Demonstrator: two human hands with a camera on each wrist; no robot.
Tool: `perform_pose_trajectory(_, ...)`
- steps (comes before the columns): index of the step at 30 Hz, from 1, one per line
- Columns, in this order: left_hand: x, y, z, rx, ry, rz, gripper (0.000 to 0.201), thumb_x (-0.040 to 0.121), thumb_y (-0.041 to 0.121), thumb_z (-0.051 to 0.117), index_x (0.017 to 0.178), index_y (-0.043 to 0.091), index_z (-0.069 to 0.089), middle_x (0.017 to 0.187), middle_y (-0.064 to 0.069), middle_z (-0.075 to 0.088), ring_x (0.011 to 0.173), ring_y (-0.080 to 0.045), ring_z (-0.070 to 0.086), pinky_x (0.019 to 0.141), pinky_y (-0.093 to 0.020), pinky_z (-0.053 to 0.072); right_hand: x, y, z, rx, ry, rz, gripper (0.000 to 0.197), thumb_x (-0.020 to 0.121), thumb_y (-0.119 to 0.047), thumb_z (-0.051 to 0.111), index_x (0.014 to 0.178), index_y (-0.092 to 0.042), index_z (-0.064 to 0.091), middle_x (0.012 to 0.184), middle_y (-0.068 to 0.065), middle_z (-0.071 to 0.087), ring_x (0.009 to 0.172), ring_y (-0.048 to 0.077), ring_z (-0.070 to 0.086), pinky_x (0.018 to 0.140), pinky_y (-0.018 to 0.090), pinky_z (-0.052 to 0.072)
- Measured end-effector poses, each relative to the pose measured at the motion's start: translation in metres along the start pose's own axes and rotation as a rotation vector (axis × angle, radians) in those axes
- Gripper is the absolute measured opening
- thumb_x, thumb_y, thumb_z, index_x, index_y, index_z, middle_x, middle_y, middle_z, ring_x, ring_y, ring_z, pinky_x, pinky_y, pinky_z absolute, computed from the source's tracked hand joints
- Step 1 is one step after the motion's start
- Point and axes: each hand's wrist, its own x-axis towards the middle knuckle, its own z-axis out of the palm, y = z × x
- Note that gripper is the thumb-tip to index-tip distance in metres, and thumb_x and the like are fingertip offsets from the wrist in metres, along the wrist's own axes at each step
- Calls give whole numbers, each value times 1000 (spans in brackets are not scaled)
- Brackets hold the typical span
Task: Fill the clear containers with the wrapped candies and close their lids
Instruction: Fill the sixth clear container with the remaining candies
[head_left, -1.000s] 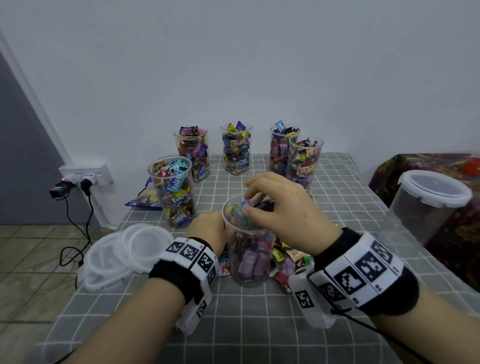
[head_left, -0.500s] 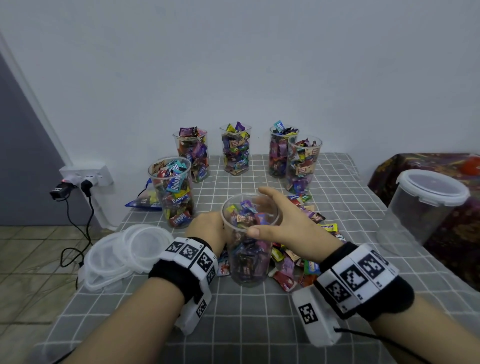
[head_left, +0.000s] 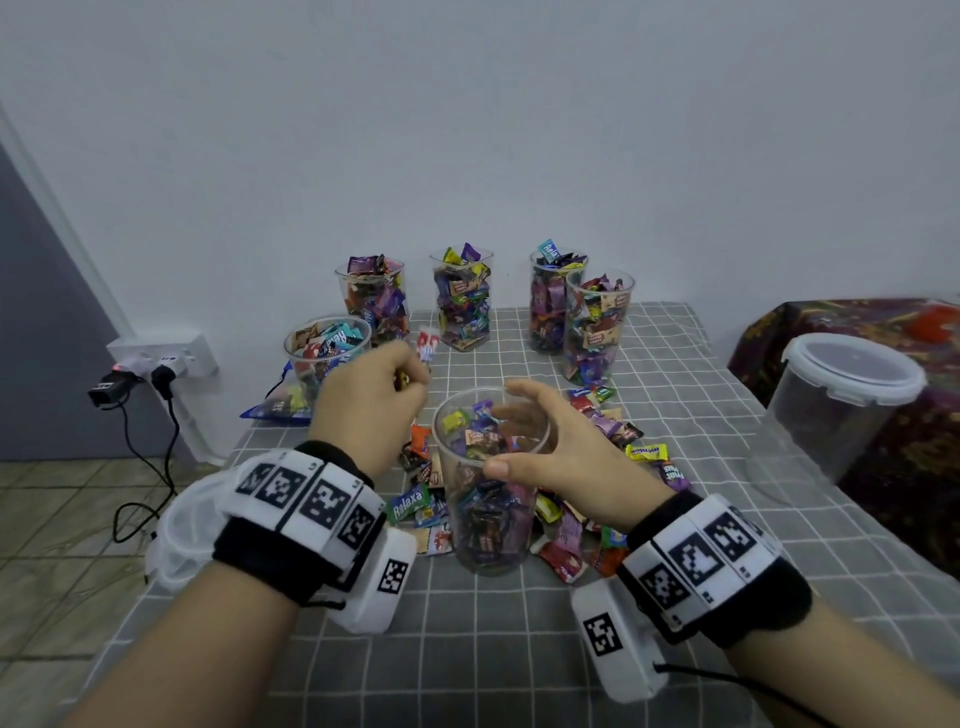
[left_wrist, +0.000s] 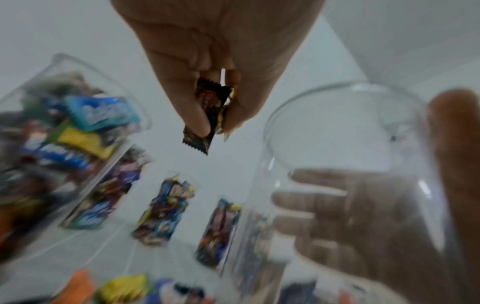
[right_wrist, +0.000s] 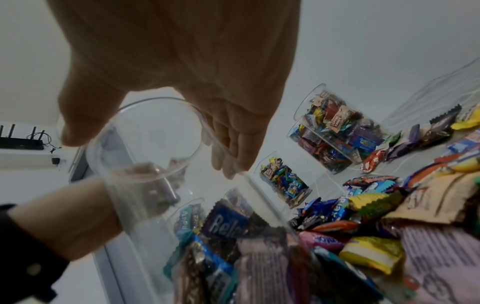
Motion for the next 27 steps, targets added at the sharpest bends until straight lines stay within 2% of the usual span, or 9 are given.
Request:
perform_pose_trajectory(4,-2,29,-13,-101,29,114,23,81,8,60,71,28,58,66,3,63,67,-23,63,67,-36,53,0,1,0,22,7,-8,82,63,-40,81,128,-35,32,130,-8,50,113,-3,52,97,21,42)
perform_pose_trajectory(9,-13,41,-7,-82,-136,206,17,79,7,61,72,22,61,70,1,62,67,-21,60,65,-37,50,0,1,1,16,2,-4,85,58,-46,79,128,-37,31,127,-14,51,112,-4,53,93,19,43)
perform_pose_trajectory(12,-16,42,-2,136,-281,327,12,79,10,60,77,21,62,70,10,57,66,-8,52,65,-30,44,1,2,2,17,15,-20,91,54,-51,79,130,-29,35,132,-7,53,118,4,54,102,30,43)
perform_pose_trajectory(14,-16,43,-2,237,-327,371,10,79,12,58,80,20,62,71,12,54,68,-9,50,66,-29,42,2,2,3,39,19,-36,92,56,-48,80,135,-21,39,128,-3,58,117,9,57,104,38,44)
perform_pose_trajectory(17,-14,45,-2,278,-358,392,8,79,15,56,80,20,62,73,10,58,71,-12,52,69,-32,45,1,1,3,64,17,-61,74,63,-38,80,126,-21,47,119,0,64,112,14,61,101,44,45)
perform_pose_trajectory(20,-15,44,-2,284,-387,403,18,76,27,49,82,21,66,80,7,64,76,-13,57,72,-36,48,1,1,4,78,27,-80,68,63,-38,81,122,-23,50,117,0,65,113,16,61,101,47,45)
perform_pose_trajectory(22,-15,43,-1,278,-393,407,26,72,31,44,82,25,67,84,9,66,79,-12,58,73,-36,48,1,1,5,78,27,-83,63,64,-35,80,119,-23,52,116,-2,65,112,15,61,100,43,46)
perform_pose_trajectory(25,-16,42,0,248,-382,433,37,71,38,38,82,26,71,96,10,69,86,-11,62,77,-35,49,1,3,3,100,21,-75,61,67,-21,81,119,-23,50,110,-3,67,107,11,63,93,30,49)
perform_pose_trajectory(27,-17,42,0,226,-369,437,37,71,36,40,82,23,73,104,8,69,90,-12,63,78,-34,50,0,3,1,82,3,-74,64,67,-24,82,120,-30,47,112,-5,66,107,6,62,91,26,49)
